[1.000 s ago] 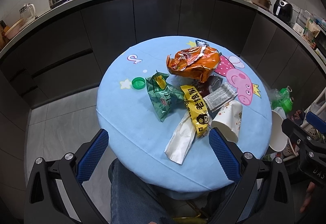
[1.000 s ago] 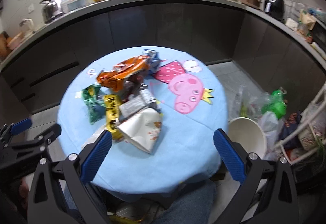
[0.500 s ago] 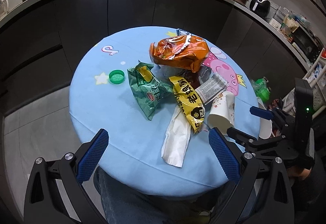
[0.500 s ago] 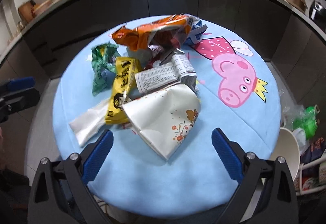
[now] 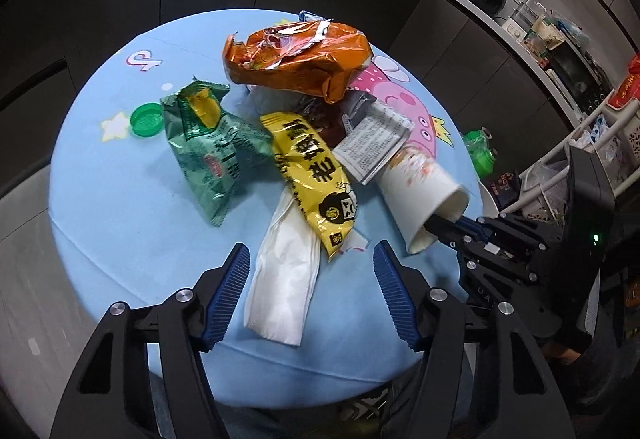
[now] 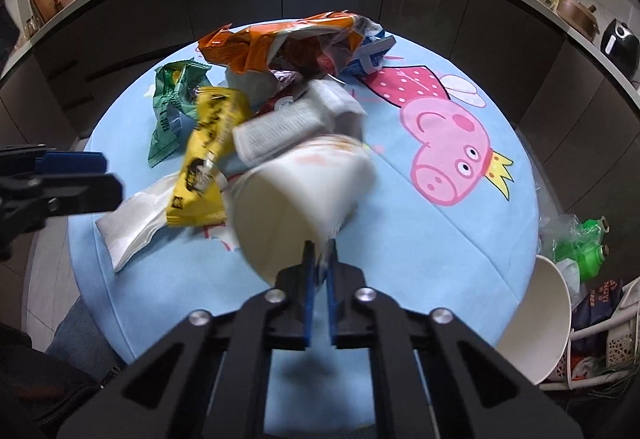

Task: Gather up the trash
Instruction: 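Grasp the yellow candy wrapper with the left tool while the right tool grasps the white paper cup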

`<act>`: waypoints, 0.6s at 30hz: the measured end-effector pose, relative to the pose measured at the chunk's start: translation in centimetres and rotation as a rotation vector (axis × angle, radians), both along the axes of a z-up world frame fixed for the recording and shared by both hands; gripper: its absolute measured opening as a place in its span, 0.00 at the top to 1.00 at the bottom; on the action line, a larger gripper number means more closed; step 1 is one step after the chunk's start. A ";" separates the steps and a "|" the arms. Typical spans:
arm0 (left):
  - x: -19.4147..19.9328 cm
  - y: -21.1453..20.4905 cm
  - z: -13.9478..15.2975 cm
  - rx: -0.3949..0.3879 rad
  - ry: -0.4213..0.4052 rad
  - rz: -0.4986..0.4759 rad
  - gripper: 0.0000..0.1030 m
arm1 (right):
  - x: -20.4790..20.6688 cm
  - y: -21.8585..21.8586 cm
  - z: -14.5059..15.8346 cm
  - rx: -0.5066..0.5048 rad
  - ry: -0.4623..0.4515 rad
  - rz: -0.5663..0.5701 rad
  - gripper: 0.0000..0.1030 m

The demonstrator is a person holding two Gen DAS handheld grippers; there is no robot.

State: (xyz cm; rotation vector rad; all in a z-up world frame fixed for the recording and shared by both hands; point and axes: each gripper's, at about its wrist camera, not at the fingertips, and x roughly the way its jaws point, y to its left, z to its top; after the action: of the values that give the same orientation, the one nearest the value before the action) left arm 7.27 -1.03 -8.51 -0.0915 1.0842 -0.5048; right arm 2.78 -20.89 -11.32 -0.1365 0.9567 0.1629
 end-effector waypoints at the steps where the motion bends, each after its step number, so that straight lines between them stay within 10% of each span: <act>1: 0.4 -0.4 -0.2 -0.005 0.005 0.003 0.44 | -0.2 -0.2 0.0 0.003 -0.001 -0.004 0.95; 13: 5.2 -4.0 -2.7 0.039 0.069 0.080 0.47 | -1.9 -2.7 0.7 0.041 -0.010 -0.086 0.95; 18: 5.3 -3.8 -2.6 0.034 0.073 0.092 0.63 | -2.3 -2.8 1.3 0.056 -0.025 -0.087 0.95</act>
State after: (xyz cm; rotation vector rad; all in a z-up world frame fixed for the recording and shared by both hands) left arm 12.52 -4.87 -11.12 -0.1303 1.1543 -0.4032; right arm 0.52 -23.71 -10.06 -0.0452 0.9301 0.1076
